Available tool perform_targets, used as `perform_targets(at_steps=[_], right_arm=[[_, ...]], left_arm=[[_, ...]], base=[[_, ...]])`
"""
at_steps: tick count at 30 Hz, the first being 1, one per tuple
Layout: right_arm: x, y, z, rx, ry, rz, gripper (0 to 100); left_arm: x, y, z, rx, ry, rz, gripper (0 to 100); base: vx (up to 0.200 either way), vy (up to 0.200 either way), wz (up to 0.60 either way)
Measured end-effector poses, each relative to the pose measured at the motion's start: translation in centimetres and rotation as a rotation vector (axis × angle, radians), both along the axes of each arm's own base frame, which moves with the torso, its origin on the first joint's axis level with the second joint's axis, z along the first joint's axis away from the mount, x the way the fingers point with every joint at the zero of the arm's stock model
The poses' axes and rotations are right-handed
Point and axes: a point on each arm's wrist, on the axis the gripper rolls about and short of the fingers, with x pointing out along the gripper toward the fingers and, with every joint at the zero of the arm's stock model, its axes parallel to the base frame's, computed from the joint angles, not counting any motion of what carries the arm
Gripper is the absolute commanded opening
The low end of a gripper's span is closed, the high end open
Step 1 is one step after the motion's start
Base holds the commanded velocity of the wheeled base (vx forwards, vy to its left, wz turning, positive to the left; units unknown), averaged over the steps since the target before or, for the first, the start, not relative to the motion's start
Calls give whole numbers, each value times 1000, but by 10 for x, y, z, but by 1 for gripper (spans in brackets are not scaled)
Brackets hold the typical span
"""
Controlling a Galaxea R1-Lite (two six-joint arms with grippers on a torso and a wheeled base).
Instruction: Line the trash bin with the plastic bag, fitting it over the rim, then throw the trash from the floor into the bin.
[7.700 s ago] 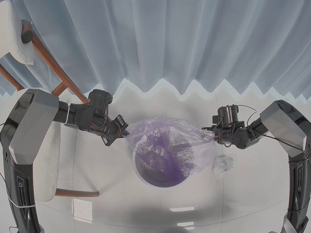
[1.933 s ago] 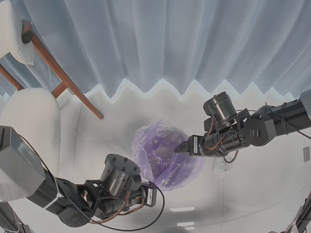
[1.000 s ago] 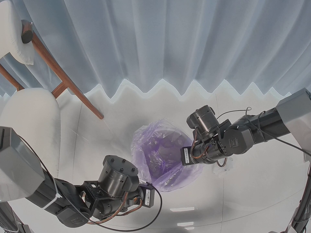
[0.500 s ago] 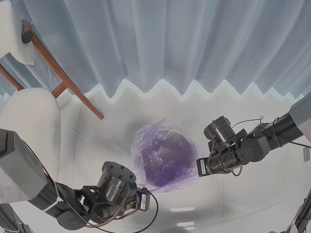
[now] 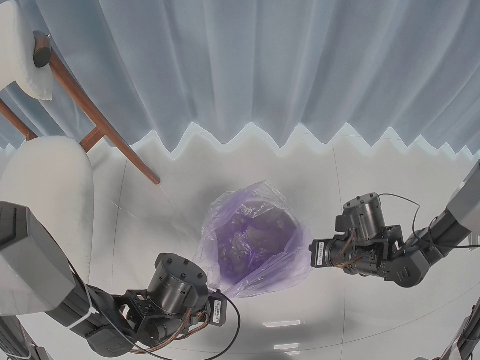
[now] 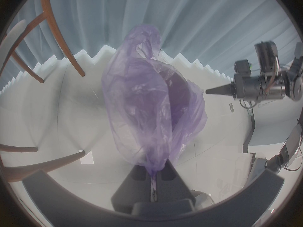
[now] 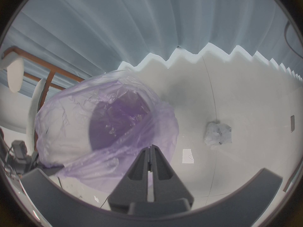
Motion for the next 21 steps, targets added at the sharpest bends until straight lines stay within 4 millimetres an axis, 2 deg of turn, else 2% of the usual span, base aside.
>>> perform_targets(at_steps=[4,7,8,16,21], right_arm=[[-13,-8,-9,-6,-18,15,0],[-19,-12,-8,-24,-26,25,0],[-20,-12,-6,-26,-37,28,100],[-25,-1,3,28,-98,13,100],[-19,6,-1,12,-91,9,100]], left_arm=[[1,-1,2,-17,-18,0,0],[2,-3,3,-32,-36,-5,0],[2,-4,4,-38,-43,-6,0],[-3,-9,1,-36,-43,-26,0],[-4,-10,0,-33,-42,-30,0]], base=[[0,0,0],[0,0,0],[0,0,0],[0,0,0],[0,0,0]])
